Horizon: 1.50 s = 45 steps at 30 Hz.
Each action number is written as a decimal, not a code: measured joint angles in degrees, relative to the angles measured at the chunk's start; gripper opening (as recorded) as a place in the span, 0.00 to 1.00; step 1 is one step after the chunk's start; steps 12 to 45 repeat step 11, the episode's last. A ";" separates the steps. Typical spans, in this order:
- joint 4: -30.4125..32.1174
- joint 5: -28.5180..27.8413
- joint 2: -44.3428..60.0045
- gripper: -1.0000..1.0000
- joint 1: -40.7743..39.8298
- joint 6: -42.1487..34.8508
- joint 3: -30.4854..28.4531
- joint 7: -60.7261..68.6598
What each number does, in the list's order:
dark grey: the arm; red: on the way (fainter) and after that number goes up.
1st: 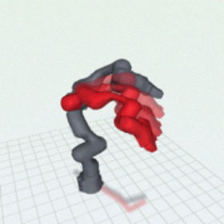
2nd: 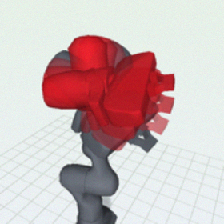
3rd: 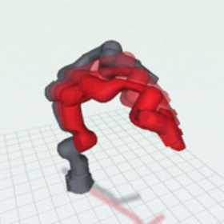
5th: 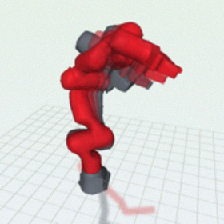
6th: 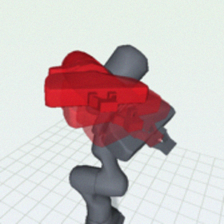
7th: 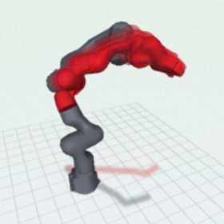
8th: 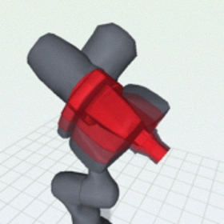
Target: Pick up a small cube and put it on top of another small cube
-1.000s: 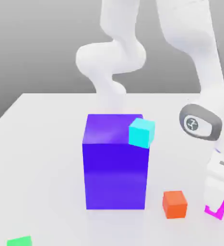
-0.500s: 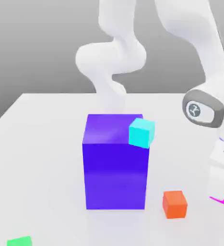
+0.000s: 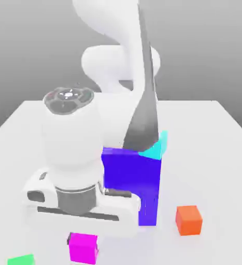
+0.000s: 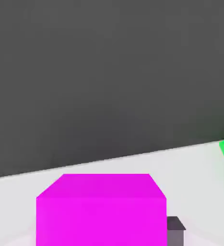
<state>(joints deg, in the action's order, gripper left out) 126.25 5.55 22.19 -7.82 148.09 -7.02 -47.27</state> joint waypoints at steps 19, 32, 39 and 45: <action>-3.20 0.72 -0.60 1.00 -2.94 -3.89 -2.95 -2.99; -3.20 0.72 -0.60 1.00 -2.94 -3.89 -2.95 -2.99; -3.20 0.72 -0.60 1.00 -2.94 -3.89 -2.95 -2.99; -3.20 0.72 -0.60 1.00 -2.94 -3.89 -2.95 -2.99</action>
